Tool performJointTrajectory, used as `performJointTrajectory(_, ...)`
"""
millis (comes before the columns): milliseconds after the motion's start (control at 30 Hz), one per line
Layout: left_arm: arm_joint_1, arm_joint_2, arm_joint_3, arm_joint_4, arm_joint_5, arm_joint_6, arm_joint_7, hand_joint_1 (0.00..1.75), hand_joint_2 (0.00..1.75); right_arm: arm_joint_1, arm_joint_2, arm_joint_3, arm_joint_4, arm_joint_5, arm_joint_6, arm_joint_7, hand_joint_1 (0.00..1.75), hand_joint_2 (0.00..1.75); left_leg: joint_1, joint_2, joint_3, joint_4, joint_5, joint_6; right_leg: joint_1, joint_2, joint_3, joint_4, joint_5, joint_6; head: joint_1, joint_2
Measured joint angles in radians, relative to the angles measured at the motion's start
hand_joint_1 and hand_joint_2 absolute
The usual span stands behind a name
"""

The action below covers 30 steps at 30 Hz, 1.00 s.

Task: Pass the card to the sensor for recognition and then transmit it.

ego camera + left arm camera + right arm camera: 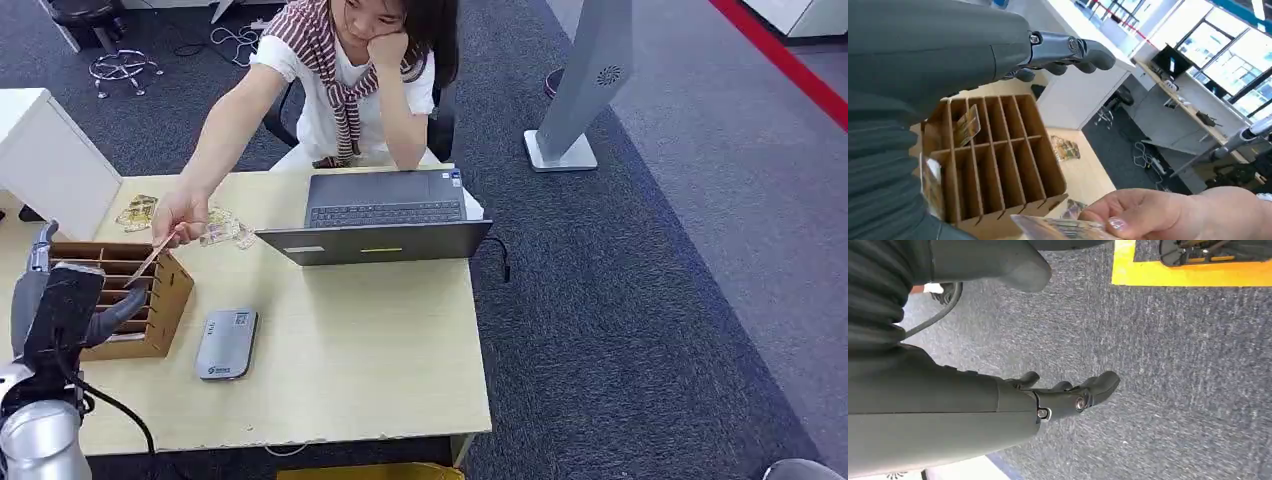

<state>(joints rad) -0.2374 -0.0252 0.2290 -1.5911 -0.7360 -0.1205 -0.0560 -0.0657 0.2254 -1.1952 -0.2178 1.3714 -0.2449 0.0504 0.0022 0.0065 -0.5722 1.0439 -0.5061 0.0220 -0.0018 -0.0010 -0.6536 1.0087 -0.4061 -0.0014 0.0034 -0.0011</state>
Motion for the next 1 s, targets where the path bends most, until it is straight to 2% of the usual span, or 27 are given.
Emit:
performJointTrajectory(467, -0.122, 0.106, -0.254, 0.068, -0.418, 0.195, 0.104, 0.00, 1.75, -0.007, -0.011, 0.037, 0.000, 0.052, 0.024, 0.024, 0.00, 1.75, 0.000, 0.000, 0.000, 0.000, 0.000, 0.000, 0.000, 0.000, 0.000, 0.000, 0.000, 0.000, 0.000, 0.000)
performJointTrajectory(733, -0.173, 0.160, -0.371, 0.093, -0.651, 0.304, 0.162, 0.00, 1.75, -0.010, -0.018, 0.057, 0.000, 0.074, 0.033, 0.039, 0.00, 1.75, 0.000, 0.000, 0.000, 0.000, 0.000, 0.000, 0.000, 0.000, 0.000, 0.000, 0.000, 0.000, 0.000, 0.000)
performJointTrajectory(1000, -0.183, 0.176, -0.402, 0.108, -0.677, 0.316, 0.170, 0.00, 1.75, -0.009, -0.019, 0.069, 0.002, 0.086, 0.034, 0.039, 0.00, 1.75, 0.000, 0.000, 0.000, 0.000, 0.000, 0.000, 0.000, 0.000, 0.000, 0.000, 0.000, 0.000, 0.000, 0.000)
